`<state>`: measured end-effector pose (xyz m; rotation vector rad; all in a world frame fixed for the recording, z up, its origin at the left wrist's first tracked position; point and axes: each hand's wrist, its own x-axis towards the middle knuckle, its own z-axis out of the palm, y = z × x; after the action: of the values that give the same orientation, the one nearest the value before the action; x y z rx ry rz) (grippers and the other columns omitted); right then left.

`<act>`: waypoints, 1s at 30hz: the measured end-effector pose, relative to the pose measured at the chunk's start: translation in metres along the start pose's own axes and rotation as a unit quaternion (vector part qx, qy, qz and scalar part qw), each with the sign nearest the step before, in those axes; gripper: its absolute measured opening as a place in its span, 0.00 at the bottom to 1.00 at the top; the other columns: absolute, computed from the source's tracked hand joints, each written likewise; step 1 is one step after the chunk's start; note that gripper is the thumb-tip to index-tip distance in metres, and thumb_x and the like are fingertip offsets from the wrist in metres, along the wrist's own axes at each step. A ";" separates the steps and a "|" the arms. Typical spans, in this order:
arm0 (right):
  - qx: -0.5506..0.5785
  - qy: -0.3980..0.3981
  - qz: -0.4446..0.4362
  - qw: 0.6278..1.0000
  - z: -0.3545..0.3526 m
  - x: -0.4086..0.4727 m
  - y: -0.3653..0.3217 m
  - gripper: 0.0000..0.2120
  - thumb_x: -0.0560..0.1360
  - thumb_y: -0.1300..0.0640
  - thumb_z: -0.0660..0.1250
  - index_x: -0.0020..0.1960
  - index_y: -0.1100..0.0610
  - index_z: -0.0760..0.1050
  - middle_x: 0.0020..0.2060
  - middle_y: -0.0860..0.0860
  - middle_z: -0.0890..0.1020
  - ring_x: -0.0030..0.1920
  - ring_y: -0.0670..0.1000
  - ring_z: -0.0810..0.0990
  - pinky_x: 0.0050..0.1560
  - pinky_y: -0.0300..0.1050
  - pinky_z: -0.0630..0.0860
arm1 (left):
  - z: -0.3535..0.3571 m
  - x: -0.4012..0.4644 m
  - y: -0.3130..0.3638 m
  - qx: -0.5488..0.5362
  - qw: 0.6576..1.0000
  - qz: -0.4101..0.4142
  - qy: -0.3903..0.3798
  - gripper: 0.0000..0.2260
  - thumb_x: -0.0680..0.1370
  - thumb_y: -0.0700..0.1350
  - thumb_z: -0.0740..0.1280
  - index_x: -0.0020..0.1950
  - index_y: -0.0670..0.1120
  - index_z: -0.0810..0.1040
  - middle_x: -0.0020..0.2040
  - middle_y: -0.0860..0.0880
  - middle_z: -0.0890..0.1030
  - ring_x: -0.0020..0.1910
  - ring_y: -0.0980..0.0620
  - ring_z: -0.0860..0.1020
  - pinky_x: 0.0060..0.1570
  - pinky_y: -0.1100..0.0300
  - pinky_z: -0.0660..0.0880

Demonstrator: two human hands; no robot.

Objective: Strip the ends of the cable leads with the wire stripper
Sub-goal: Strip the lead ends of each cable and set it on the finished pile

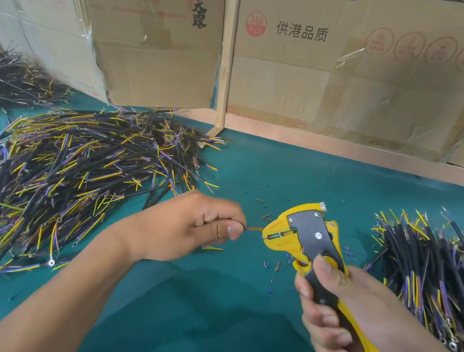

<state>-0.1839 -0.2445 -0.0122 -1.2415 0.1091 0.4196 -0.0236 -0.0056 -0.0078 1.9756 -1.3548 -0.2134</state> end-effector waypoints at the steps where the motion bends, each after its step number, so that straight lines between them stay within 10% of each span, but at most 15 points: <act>1: 0.032 -0.012 -0.012 0.999 -0.011 -0.001 -0.002 0.22 0.70 0.41 0.76 0.41 0.58 0.75 0.28 0.51 0.64 0.24 0.48 0.61 0.24 0.40 0.65 | -0.009 -0.005 -0.008 0.008 1.000 -0.011 0.022 0.13 0.84 0.52 0.59 0.44 0.47 0.73 0.34 0.48 0.68 0.33 0.55 0.64 0.33 0.62 0.63; 5: 0.215 -0.088 -0.101 0.967 -0.042 -0.006 -0.020 0.18 0.81 0.44 0.66 0.44 0.58 0.73 0.29 0.50 0.65 0.25 0.48 0.64 0.25 0.44 0.68 | -0.042 -0.023 -0.035 0.003 0.988 -0.058 0.143 0.14 0.82 0.50 0.59 0.42 0.44 0.73 0.34 0.54 0.67 0.34 0.58 0.64 0.34 0.62 0.63; 11: 0.088 0.000 -0.102 0.991 -0.024 0.016 0.011 0.27 0.69 0.47 0.79 0.54 0.68 0.79 0.33 0.57 0.70 0.33 0.56 0.71 0.39 0.55 0.74 | -0.005 -0.001 -0.015 0.059 0.997 -0.023 0.050 0.12 0.84 0.50 0.59 0.43 0.49 0.72 0.32 0.57 0.65 0.32 0.59 0.60 0.32 0.65 0.60; 22: 0.086 0.042 -0.078 0.992 -0.014 0.019 0.015 0.28 0.70 0.46 0.74 0.59 0.67 0.79 0.36 0.56 0.71 0.35 0.55 0.71 0.42 0.53 0.76 | 0.018 0.007 -0.002 -0.065 0.997 -0.027 0.041 0.07 0.84 0.49 0.57 0.55 0.49 0.72 0.34 0.52 0.65 0.33 0.46 0.62 0.33 0.53 0.63; 30: 0.104 0.032 -0.128 0.986 -0.009 0.016 0.012 0.27 0.71 0.47 0.74 0.59 0.67 0.79 0.35 0.56 0.70 0.34 0.55 0.70 0.41 0.53 0.75 | 0.030 0.011 0.000 -0.096 0.995 -0.022 0.020 0.04 0.86 0.43 0.55 0.56 0.52 0.64 0.37 0.54 0.76 0.30 0.48 0.63 0.32 0.62 0.64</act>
<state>-0.1717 -0.2463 -0.0306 -1.0464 0.0457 0.1417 -0.0342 -0.0289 -0.0273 1.8409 -1.2190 -0.3126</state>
